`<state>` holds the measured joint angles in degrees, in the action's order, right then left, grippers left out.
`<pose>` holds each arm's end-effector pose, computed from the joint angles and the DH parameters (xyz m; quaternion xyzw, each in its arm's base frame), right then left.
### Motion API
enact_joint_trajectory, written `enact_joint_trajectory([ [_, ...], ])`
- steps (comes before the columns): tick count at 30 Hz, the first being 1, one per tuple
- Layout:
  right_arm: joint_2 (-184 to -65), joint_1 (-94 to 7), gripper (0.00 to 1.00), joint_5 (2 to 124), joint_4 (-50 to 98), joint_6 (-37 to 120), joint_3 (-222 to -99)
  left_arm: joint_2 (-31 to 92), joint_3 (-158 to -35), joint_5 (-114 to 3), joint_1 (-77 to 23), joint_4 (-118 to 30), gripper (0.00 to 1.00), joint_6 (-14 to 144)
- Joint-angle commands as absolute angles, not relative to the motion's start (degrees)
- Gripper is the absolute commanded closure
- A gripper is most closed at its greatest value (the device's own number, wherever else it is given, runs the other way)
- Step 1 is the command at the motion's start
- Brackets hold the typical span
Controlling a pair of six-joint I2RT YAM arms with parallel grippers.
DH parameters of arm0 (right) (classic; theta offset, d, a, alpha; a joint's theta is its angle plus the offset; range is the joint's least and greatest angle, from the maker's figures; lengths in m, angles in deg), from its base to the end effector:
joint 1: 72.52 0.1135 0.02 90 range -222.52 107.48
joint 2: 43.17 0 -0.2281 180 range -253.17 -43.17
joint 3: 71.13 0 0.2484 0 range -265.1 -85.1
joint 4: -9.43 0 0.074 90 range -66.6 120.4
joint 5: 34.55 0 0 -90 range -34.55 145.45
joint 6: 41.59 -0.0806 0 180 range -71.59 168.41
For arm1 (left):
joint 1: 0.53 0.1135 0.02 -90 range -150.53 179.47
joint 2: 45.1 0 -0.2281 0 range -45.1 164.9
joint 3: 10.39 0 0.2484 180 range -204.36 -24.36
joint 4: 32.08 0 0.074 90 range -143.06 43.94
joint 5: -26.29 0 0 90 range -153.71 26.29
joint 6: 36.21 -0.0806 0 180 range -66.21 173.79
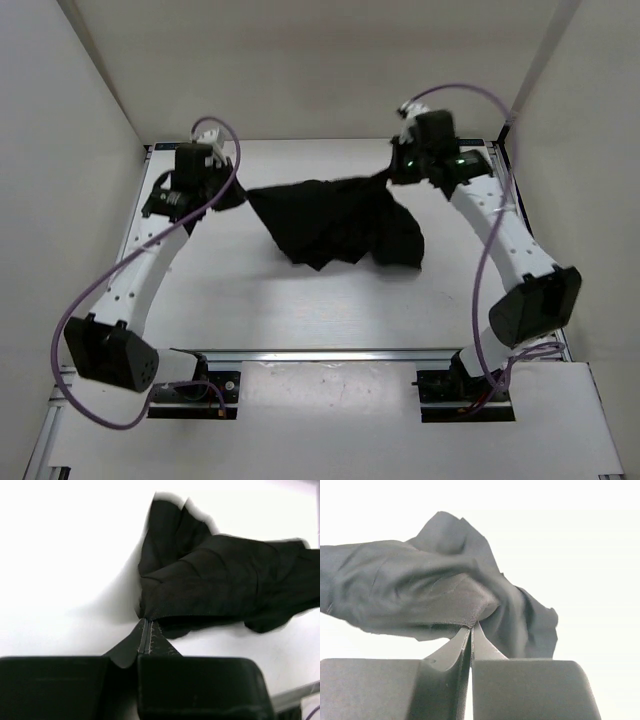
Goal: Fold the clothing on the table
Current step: Flatten the skirt out
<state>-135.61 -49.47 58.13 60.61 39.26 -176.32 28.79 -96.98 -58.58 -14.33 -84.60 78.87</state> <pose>0.3602 0.1574 0.3002 -0.1190 0.8923 0.1408 0.4120 0.3066 -0.0827 0.2885 -0.0700 0.9022 -0.1792 0.3860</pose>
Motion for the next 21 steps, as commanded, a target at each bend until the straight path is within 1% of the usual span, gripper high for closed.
enact_joint_trajectory([
  [1,-127.91,-52.91,1.0,52.46,61.89,42.52,-185.81,32.14,-111.58,-59.93,-12.84,-84.98,1.0,74.97],
  [3,-125.71,-53.36,1.0,52.9,63.04,42.78,-186.18,33.39,-117.42,-57.57,-13.62,-85.43,1.0,74.18],
  [5,-121.5,-50.92,1.0,51.86,62.35,44.45,-183.11,30.86,-117.79,-53.45,-13.63,-85.34,1.0,74.61],
  [6,-118.09,-49.51,1.0,48.89,61.38,46.02,-180.49,29.53,-115.44,-52.55,-14.23,-83.95,1.0,74.88],
  [7,-114.4,-46.01,1.0,46.86,60.85,47.25,-176.72,26.04,-113.94,-49.85,-14.07,-82.54,1.0,74.62],
  [10,-104.9,-37.66,1.0,39.74,60.13,46.83,-170.73,16.02,-107.96,-45.35,-13.8,-80.43,1.0,74.1],
  [12,-99.1,-33.26,1.0,37.1,60.05,46.3,-168.17,11.62,-106.46,-44.46,-13.62,-79.99,1.0,73.39],
  [15,-93.28,-29.38,1.0,34.1,57.25,44.89,-164.91,6.07,-105.75,-45.24,-12.75,-79.19,1.0,73.65],
  [17,-92.65,-29.02,1.0,31.3,55.05,46.29,-165.25,5.88,-106.88,-46.64,-12.66,-79.1,1.0,73.65],
  [18,-93.96,-30.41,1.0,31.37,55.13,47.69,-166.74,6.49,-106.98,-47.96,-12.66,-79.28,1.0,73.91],
  [20,-97.37,-35.93,1.0,35.73,55.22,49.97,-168.76,8.59,-106.02,-47.89,-12.22,-79.02,1.0,74.52],
  [21,-99.92,-41.79,1.0,39.07,54.96,49.38,-169.3,10.0,-105.66,-47.8,-12.48,-77.88,1.0,75.4],
])
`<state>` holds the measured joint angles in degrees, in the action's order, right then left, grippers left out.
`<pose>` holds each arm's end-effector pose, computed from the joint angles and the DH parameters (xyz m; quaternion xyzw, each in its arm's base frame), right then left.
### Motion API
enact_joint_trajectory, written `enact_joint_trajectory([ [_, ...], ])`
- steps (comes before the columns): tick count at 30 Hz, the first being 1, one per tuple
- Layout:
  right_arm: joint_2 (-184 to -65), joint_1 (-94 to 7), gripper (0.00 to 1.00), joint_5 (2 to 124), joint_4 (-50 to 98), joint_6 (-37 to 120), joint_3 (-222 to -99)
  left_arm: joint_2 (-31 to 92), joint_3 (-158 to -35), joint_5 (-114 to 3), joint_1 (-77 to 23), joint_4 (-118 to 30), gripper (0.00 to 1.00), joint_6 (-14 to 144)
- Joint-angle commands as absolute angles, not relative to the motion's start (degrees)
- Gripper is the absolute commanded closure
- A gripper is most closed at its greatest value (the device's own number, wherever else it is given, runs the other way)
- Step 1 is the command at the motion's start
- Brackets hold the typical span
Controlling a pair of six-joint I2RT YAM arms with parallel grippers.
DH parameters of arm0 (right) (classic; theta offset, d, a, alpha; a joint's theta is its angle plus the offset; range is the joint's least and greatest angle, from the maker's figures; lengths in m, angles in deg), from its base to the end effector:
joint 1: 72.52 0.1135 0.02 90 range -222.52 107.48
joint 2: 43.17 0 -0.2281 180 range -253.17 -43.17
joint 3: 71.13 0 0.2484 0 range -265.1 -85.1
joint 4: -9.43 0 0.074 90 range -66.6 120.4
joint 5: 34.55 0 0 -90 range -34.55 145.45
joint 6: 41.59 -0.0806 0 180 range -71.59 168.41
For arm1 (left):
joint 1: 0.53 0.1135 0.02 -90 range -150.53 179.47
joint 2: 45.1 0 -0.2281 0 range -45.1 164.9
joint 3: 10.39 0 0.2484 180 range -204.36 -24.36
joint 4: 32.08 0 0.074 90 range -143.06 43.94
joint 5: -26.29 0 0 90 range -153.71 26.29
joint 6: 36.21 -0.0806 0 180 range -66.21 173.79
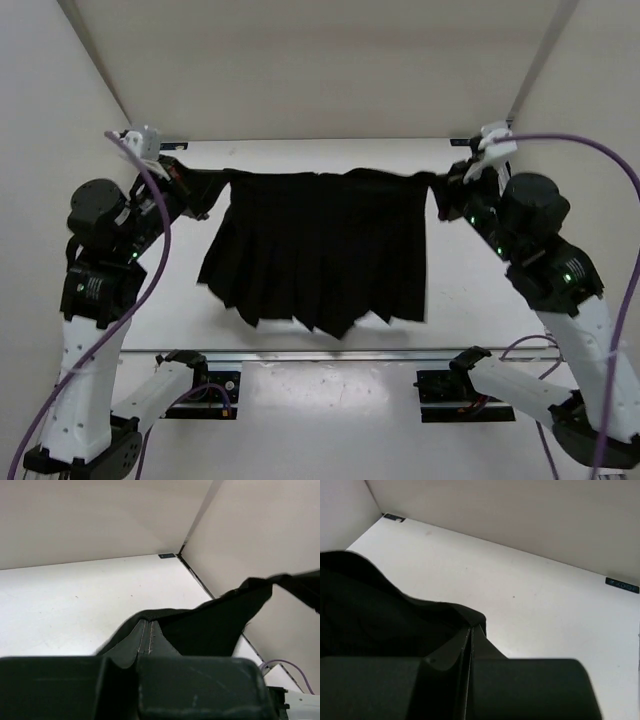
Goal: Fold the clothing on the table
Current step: Flatten the skirt out
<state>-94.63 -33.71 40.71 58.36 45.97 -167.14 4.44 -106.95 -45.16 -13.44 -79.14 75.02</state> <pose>0.1737 0.1134 0.4546 -0.1442 0.7184 0.1493 0.6639 0.1812 -0.0678 0.4687 0.0630 0.7045 -0.3138 0.6334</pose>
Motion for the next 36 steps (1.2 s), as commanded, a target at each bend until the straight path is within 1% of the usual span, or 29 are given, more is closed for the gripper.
enact_joint_trajectory([
  [1,-101.95,-50.11,1.0,47.81,54.0,48.42,-169.22,11.58,-103.83,-46.23,-12.48,-75.87,1.0,76.02],
  [2,-103.45,-54.37,1.0,59.47,52.16,45.45,-167.74,13.59,-101.55,-45.96,-12.48,-75.15,1.0,77.68],
  [3,-105.29,-61.55,1.0,64.46,50.66,41.68,-165.98,14.74,-101.01,-45.43,-12.66,-73.49,1.0,78.48],
  [4,-107.92,-63.36,1.0,68.25,48.21,40.08,-165.09,17.28,-99.78,-44.55,-12.83,-73.13,1.0,78.83],
  [7,-115.82,-64.87,1.0,68.19,44.59,40.33,-165.17,26.93,-100.73,-45.07,-13.62,-71.02,1.0,79.1],
  [9,-120.66,-66.36,1.0,69.61,43.53,39.53,-169.62,33.54,-106.34,-44.55,-13.36,-71.54,1.0,79.1],
  [10,-123.47,-66.98,0.99,68.99,43.61,39.45,-171.65,37.83,-111.24,-43.59,-12.93,-71.63,1.0,79.45],
  [12,-127.17,-68.03,1.0,68.29,44.05,39.8,-180.24,45.83,-122.74,-40.96,-12.05,-71.45,1.0,81.72],
  [13,-128.85,-69.0,1.0,67.94,44.06,39.88,-184.64,47.09,-126.45,-39.99,-11.96,-72.5,1.0,81.82],
  [14,-129.99,-69.27,1.0,67.59,44.66,39.88,-186.77,50.49,-133.02,-39.28,-11.87,-72.86,1.0,82.52],
  [15,-130.79,-69.97,1.0,67.84,45.11,39.97,-190.62,51.4,-138.22,-39.36,-11.52,-73.65,1.0,82.61],
  [18,-130.8,-71.11,1.0,67.66,45.46,40.76,-194.96,52.02,-140.56,-35.51,-9.15,-71.12,1.0,86.29],
  [20,-128.18,-71.03,1.0,68.55,45.37,40.5,-192.7,49.84,-137.14,-31.99,-7.48,-68.57,1.0,88.41],
  [23,-122.03,-70.5,1.0,68.81,42.04,40.32,-178.41,45.19,-125.92,-31.62,-7.73,-68.64,1.0,87.19],
  [24,-119.4,-70.06,1.0,68.81,41.86,40.06,-175.75,42.56,-123.18,-33.11,-8.61,-68.9,1.0,86.66],
  [25,-117.89,-69.54,1.0,68.64,42.12,39.8,-169.54,41.14,-116.89,-33.29,-8.96,-68.65,1.0,85.88],
  [26,-114.74,-68.92,0.99,69.07,42.03,39.62,-163.3,38.08,-113.34,-34.25,-10.62,-68.21,1.0,85.61],
  [27,-111.67,-68.66,1.0,68.47,43.51,39.27,-160.63,34.74,-105.48,-35.31,-12.29,-67.25,1.0,85.6],
  [28,-110.24,-68.05,1.0,68.55,44.57,38.22,-154.16,32.79,-97.04,-35.4,-12.92,-66.45,1.0,86.21],
  [29,-106.84,-67.08,1.0,68.55,45.37,37.95,-148.01,28.16,-92.78,-36.54,-14.75,-65.23,0.95,87.35],
  [30,-103.5,-65.42,1.0,67.77,47.55,37.43,-144.99,24.29,-84.21,-36.81,-16.16,-64.35,0.86,87.8],
  [31,-101.2,-64.62,1.0,67.5,50.36,35.77,-139.3,19.98,-76.38,-36.99,-16.43,-63.73,0.8,88.93],
  [32,-97.61,-63.57,0.96,68.8,53.86,33.58,-134.46,17.77,-69.0,-36.2,-16.96,-64.33,0.72,90.34],
  [33,-93.75,-62.6,0.81,69.42,55.81,31.29,-130.23,13.31,-65.97,-34.72,-16.27,-65.56,0.66,91.48],
  [34,-91.97,-62.42,0.6,70.38,60.44,30.23,-129.23,8.56,-60.02,-31.92,-14.35,-66.26,0.59,91.67],
  [35,-87.86,-62.15,0.58,69.35,64.75,28.65,-127.14,3.3,-55.52,-31.02,-12.33,-68.27,0.53,92.36],
  [36,-84.42,-61.98,0.56,68.47,66.89,27.16,-127.46,0.98,-54.08,-30.66,-11.44,-70.73,0.5,93.42],
])
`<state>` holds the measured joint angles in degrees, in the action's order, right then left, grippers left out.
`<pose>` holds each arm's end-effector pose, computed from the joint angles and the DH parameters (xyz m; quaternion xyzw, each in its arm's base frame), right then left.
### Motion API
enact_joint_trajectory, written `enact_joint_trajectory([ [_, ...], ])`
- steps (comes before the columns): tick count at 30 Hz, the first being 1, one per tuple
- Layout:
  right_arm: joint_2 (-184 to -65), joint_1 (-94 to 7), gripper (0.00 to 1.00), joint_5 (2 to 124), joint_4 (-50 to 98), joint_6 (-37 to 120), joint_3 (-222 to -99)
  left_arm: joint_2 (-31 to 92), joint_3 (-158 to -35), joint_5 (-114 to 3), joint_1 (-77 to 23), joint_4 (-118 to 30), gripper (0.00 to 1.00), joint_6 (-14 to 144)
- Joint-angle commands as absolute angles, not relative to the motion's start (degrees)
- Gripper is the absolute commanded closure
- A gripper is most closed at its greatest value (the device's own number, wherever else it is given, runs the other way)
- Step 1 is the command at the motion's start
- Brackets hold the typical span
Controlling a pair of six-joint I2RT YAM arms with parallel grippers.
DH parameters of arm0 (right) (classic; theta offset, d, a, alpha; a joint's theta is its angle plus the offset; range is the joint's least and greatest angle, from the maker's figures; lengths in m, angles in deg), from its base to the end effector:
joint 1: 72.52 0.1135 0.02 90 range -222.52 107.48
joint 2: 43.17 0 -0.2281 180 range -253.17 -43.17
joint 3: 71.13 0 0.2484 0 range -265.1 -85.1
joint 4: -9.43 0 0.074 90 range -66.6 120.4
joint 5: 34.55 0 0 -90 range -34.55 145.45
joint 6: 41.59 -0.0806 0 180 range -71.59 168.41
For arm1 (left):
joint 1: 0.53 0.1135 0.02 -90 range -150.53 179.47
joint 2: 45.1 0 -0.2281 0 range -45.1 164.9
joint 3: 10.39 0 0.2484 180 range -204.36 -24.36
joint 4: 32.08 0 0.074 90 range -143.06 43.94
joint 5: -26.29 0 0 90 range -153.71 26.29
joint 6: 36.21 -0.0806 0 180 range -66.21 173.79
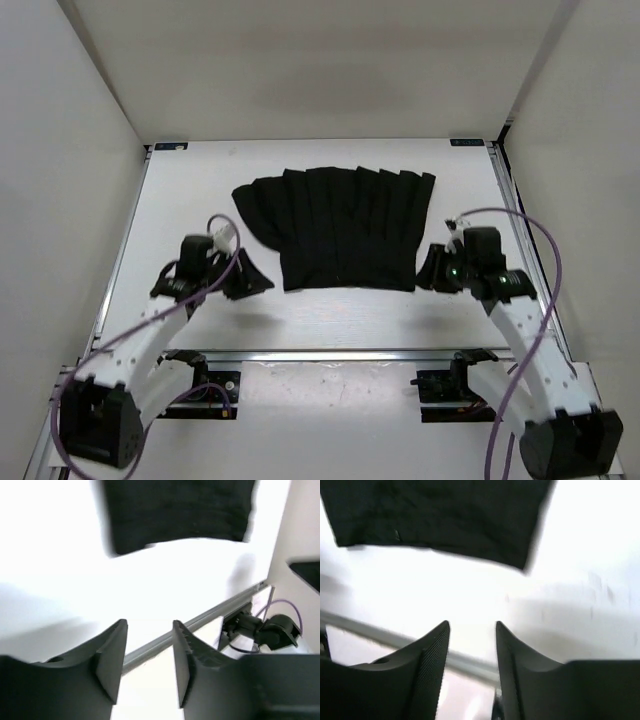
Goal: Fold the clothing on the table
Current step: Flatten the skirt out, then fold the skirt
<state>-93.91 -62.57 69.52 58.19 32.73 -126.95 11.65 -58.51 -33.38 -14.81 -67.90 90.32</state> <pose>0.2262 0.0596 0.2070 -0.0025 0.9138 0.1964 0.3556 0.2255 -0.0994 0.1664 -0.0723 0.8927 -0.3782 0.2340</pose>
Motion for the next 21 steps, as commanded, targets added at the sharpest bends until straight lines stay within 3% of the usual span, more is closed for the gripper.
enact_joint_trajectory([
  [1,-81.0,-61.54,0.51,66.2,70.13,26.97,-127.81,-2.87,-52.33,-31.44,-11.25,-71.27,0.47,93.95],
  [3,-79.13,-60.84,0.5,63.11,72.35,26.17,-132.1,-6.16,-51.7,-31.98,-10.82,-70.76,0.39,96.06],
  [5,-81.57,-60.92,0.51,62.04,72.18,27.14,-135.53,-5.81,-54.49,-31.89,-9.93,-69.53,0.39,96.41],
  [17,-115.13,-63.29,0.58,66.52,51.45,35.57,-141.08,26.68,-72.51,-41.72,-13.79,-60.73,0.44,91.93],
  [21,-119.37,-63.29,0.55,63.99,48.72,37.6,-142.67,31.01,-73.33,-48.13,-13.19,-61.7,0.44,93.94],
])
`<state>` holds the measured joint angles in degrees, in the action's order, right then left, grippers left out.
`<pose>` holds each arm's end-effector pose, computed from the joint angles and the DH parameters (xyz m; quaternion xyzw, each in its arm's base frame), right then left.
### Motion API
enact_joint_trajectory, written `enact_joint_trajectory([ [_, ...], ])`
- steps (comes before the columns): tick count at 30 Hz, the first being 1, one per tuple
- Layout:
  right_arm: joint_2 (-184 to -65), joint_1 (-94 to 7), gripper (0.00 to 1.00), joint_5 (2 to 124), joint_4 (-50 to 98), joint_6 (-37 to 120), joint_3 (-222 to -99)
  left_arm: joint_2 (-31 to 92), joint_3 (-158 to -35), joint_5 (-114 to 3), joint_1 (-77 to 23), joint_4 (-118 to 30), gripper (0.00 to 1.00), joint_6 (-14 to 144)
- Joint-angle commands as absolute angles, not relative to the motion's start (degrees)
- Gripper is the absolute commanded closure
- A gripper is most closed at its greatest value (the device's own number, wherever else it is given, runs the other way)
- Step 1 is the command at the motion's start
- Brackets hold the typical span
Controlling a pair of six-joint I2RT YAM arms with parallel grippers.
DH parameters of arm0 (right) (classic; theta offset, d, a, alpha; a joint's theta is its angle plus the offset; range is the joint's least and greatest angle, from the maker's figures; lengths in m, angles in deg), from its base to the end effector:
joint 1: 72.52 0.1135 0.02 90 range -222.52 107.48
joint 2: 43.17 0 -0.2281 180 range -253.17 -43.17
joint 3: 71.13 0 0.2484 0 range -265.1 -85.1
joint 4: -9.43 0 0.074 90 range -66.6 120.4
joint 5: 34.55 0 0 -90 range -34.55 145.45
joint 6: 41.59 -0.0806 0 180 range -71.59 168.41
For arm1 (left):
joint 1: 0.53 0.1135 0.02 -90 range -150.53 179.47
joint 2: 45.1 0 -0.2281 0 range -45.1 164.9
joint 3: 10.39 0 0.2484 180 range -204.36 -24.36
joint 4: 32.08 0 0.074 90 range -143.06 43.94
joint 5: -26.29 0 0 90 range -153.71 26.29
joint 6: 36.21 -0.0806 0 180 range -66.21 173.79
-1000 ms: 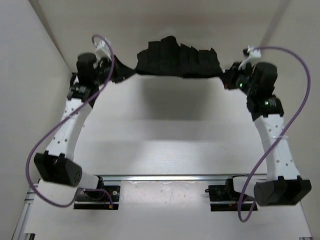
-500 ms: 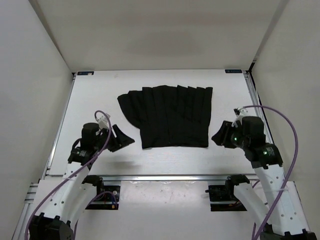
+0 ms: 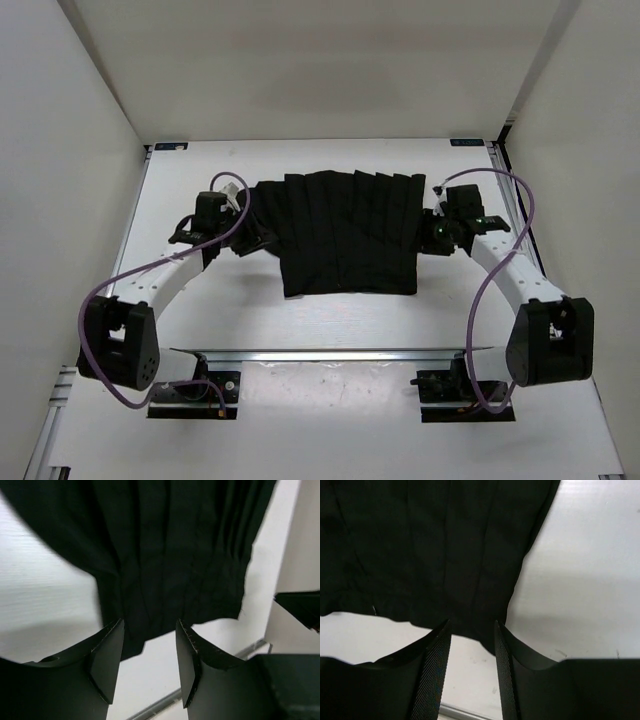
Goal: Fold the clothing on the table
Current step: Fold the skirt
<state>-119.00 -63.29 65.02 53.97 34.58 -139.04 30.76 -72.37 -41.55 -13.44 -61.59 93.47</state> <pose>0.2976 0.0619 0.1787 0.0110 0.9438 0.1415 0.2984 0.2987 -0.0997 0.1730 -0.1347 0.8944 -0.3302 0.2699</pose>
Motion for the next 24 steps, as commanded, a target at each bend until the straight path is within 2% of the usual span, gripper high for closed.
enact_joint_trajectory([
  [1,-119.63,-63.38,0.54,63.8,48.89,37.77,-142.5,30.75,-71.75,-48.32,-13.19,-60.83,0.44,94.56],
  [11,-120.43,-68.3,0.52,61.17,53.72,38.04,-136.0,27.94,-58.13,-47.18,-18.54,-55.74,0.44,97.99],
  [24,-120.42,-69.18,0.51,63.53,54.95,37.34,-130.46,30.13,-52.4,-42.8,-18.54,-44.48,0.44,103.79],
])
